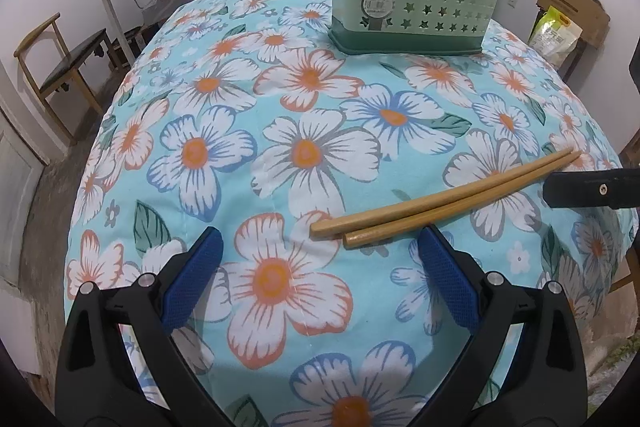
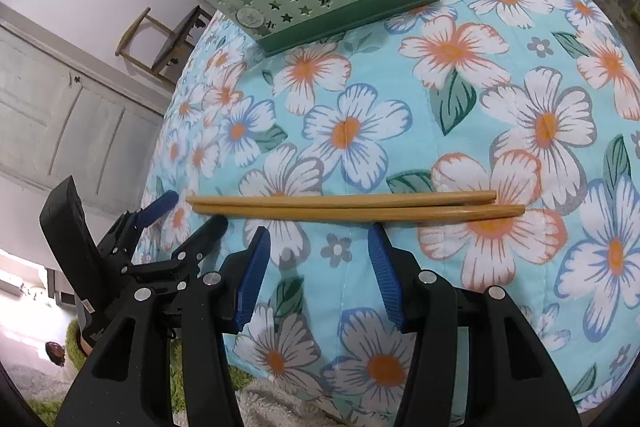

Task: Organize utensils
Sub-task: 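Withdraw both grippers from the caddy toward the remaining chopsticks, then close the right gripper on the two loose wooden chopsticks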

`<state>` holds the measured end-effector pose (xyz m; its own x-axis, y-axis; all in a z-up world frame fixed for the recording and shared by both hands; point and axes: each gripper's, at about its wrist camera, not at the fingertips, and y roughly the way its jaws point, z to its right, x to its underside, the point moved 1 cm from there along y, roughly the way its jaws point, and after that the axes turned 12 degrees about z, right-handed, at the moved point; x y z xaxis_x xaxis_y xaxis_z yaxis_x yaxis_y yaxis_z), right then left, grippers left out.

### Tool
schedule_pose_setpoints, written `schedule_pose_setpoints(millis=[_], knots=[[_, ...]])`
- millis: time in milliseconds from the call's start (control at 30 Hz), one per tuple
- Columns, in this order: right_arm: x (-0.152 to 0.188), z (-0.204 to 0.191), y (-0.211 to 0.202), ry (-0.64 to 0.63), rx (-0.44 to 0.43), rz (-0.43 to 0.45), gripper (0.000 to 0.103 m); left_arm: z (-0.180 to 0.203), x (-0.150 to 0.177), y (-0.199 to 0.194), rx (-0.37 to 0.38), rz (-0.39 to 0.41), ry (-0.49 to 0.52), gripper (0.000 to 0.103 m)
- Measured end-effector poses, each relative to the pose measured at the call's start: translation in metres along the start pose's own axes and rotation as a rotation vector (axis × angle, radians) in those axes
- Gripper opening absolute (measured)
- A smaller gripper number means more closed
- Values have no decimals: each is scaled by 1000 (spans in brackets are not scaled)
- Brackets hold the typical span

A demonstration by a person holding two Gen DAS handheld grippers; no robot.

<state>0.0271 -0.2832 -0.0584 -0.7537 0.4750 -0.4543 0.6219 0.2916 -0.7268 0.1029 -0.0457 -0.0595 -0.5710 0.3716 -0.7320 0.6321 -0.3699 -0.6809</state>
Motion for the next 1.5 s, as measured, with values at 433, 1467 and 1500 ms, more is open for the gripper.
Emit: schedule_pose_setpoints(millis=[433, 1467, 1500], knots=[[-6, 4, 5, 69, -31, 29, 50, 0, -1, 0, -1, -14, -7, 95], [-16, 8, 16, 137, 12, 121, 28, -4, -4, -2, 17, -30, -90, 95], [-17, 7, 17, 135, 19, 126, 27, -4, -4, -3, 18, -29, -97, 95]])
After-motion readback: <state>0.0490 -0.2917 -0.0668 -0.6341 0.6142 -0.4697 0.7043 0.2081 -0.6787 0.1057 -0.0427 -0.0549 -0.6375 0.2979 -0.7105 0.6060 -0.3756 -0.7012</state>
